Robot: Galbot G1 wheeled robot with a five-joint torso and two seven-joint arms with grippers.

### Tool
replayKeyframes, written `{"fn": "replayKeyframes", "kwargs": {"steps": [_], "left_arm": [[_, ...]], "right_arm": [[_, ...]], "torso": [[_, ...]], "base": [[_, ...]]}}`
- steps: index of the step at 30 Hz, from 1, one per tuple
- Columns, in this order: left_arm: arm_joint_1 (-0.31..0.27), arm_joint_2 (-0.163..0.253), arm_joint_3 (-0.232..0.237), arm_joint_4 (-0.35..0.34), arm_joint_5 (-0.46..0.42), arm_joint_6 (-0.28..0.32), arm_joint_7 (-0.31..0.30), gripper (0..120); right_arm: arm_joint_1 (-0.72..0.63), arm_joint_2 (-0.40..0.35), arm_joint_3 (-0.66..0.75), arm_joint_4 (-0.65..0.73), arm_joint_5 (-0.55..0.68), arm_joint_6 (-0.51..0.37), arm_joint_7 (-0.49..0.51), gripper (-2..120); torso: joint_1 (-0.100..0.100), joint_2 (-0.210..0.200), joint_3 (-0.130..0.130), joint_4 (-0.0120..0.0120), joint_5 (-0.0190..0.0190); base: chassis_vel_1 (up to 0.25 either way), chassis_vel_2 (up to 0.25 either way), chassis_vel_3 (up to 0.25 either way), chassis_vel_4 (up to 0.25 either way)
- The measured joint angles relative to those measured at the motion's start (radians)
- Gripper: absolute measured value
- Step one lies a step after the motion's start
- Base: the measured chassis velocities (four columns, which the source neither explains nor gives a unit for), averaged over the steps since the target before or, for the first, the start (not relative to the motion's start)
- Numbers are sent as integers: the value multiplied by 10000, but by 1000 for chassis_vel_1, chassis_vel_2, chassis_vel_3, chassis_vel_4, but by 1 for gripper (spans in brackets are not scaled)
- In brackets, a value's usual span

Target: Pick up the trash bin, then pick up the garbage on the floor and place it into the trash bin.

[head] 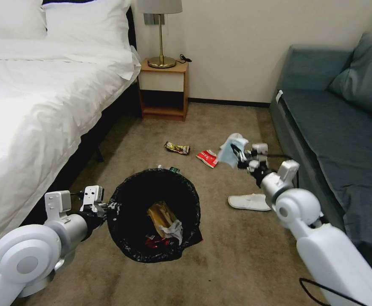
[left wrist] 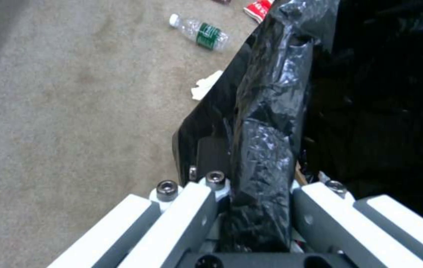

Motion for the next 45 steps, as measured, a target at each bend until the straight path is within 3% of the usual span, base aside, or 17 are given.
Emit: {"fn": "replayKeyframes", "kwargs": {"steps": [9,17,27,36,40,43,45], "left_arm": [[-183,3,233,124,-1,0,66,2],[-290,100,333,150,-71,0,63,2],[-198,227,429,126,-182,-1,-86,2],[-159,310,379,69,-296,-1,-209,2],[-183,299,401,81,-296,0,-223,2],[-212,301,404,112,-302,-1,-227,2],[-213,301,404,113,-307,0,-226,2]], "right_arm": [[512,-308,-1053,1050,121,-313,-1059,0],[988,-24,-2258,1175,-24,-353,-1056,0],[971,-28,-3772,1216,-1371,-456,-1041,0],[892,83,-4009,1098,-2013,-577,-842,36],[870,105,-4004,1098,-2048,-578,-820,44],[855,105,-4038,1129,-2074,-583,-830,62],[847,119,-4060,1131,-2096,-583,-845,67]], "torso": [[0,0,0,-3,-1],[1,0,1,0,-1],[0,0,1,-1,-1],[0,0,1,-1,0],[1,0,1,-1,0],[0,0,1,-2,0],[1,0,1,-1,0]], "base": [[0,0,0,0],[0,0,0,0],[0,0,0,0],[0,0,0,0],[0,0,0,0],[0,0,0,0],[0,0,0,0]]}}
